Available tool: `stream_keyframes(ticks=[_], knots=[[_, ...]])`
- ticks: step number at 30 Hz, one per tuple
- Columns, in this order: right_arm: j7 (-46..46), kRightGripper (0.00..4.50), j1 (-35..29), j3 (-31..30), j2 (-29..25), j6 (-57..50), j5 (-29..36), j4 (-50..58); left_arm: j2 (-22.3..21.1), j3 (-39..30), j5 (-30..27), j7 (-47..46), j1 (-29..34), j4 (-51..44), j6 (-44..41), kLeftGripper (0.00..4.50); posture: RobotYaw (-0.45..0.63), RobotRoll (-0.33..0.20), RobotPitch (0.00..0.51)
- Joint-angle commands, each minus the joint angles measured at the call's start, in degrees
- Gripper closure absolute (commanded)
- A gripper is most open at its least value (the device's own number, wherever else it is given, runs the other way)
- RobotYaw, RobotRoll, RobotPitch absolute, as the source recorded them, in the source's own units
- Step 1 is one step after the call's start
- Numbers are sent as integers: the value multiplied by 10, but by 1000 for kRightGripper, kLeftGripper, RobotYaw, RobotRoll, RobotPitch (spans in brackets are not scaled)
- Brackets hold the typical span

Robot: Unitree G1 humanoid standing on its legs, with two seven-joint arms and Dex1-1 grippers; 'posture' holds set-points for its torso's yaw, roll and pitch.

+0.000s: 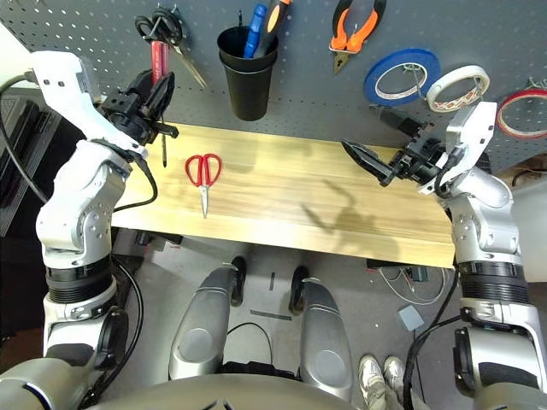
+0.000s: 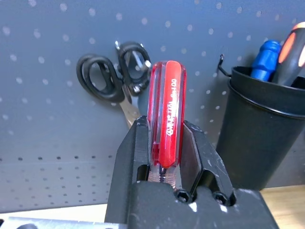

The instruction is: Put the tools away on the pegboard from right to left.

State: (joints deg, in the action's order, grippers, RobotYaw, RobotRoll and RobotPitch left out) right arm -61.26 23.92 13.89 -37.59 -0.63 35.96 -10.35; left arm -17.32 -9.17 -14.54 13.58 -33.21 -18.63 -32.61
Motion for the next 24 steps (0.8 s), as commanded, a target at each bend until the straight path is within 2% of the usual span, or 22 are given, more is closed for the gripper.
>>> stream_keyframes(ticks=[1,6,17,24], knots=[[-6,0,11,21,-19,-37,21,21,-9,-1,-6,6,-12,12,-2,3594,176,0,238],[-4,0,62,34,-43,-86,35,18,-14,-2,-6,3,-41,32,-4,3594,166,0,233],[-16,0,134,59,-68,-119,40,-23,-31,-6,-2,3,-84,65,0,3594,159,0,223],[-33,0,142,67,-66,-104,30,-41,-36,-10,-9,6,-104,74,-1,3594,156,0,218]])
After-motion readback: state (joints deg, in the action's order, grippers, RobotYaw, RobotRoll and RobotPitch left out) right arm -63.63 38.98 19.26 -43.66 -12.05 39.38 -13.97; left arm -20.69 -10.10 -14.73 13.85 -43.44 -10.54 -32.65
